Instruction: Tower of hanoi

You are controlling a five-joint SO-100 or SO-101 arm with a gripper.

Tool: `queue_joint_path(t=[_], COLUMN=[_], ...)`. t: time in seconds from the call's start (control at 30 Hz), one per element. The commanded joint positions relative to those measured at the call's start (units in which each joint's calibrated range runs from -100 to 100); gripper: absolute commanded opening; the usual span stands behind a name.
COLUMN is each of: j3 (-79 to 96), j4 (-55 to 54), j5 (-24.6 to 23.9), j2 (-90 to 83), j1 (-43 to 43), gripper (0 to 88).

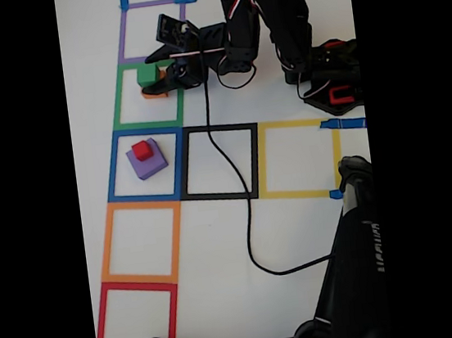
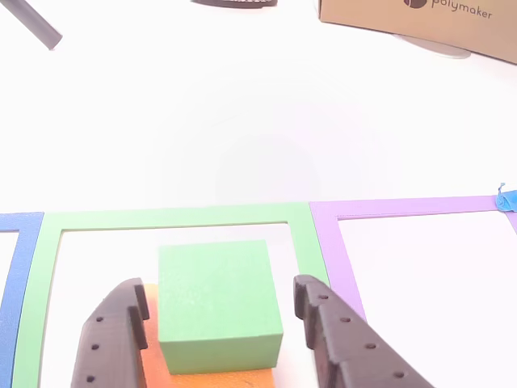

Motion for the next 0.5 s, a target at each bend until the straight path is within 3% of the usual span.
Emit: queue_joint_path(t=[0.0, 0.47], j3=[-0.4, -0.1], j4=[-1.3, -1.4], j5=[0.4, 0.4], j2=[0.0, 0.2], j1=[-1.0, -2.5], gripper=[16.0, 8.0])
